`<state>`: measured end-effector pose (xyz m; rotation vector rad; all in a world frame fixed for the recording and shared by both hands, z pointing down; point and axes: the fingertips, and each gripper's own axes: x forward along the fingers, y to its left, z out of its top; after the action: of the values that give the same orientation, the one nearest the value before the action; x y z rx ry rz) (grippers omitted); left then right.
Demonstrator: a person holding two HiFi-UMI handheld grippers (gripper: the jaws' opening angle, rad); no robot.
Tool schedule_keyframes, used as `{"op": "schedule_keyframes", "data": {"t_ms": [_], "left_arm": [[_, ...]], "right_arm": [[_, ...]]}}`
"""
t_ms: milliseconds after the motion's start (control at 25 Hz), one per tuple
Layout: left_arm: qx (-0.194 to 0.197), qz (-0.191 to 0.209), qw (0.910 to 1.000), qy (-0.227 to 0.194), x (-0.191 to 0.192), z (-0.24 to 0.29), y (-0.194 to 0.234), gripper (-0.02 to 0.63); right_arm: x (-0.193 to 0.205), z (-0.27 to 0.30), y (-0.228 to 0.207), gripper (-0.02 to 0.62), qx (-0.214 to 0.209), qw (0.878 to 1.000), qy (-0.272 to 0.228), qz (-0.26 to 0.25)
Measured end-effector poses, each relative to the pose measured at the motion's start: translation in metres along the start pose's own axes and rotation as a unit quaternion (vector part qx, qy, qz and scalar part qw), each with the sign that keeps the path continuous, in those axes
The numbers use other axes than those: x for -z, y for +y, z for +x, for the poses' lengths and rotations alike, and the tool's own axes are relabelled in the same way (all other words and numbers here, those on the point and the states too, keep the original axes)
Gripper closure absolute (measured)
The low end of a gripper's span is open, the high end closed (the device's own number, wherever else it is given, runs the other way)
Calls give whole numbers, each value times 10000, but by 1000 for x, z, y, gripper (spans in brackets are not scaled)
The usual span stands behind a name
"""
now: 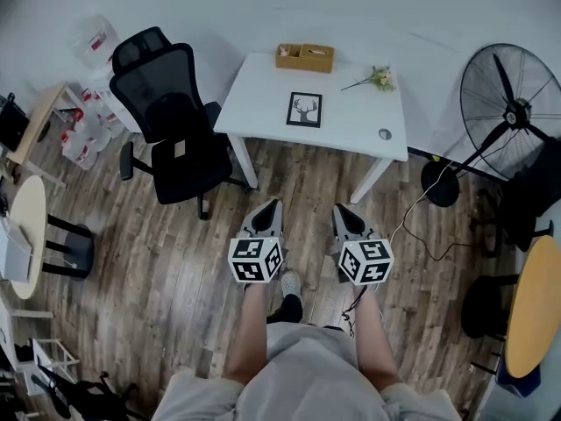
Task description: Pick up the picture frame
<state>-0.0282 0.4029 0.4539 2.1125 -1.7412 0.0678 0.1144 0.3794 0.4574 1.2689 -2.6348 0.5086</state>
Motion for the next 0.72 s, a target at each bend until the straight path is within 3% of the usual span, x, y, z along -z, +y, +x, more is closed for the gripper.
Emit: {"op": "schedule_keyframes", "data": {"t_ms": [320,720], "left_arm": [[455,-290,9985,36,-26,68,55,581],[77,-252,9994,230,-39,123,112,581]], "right_arm": [[-27,78,-29,574,127,9997,147,148],[-31,152,-61,572,202,9988,245,376]]}}
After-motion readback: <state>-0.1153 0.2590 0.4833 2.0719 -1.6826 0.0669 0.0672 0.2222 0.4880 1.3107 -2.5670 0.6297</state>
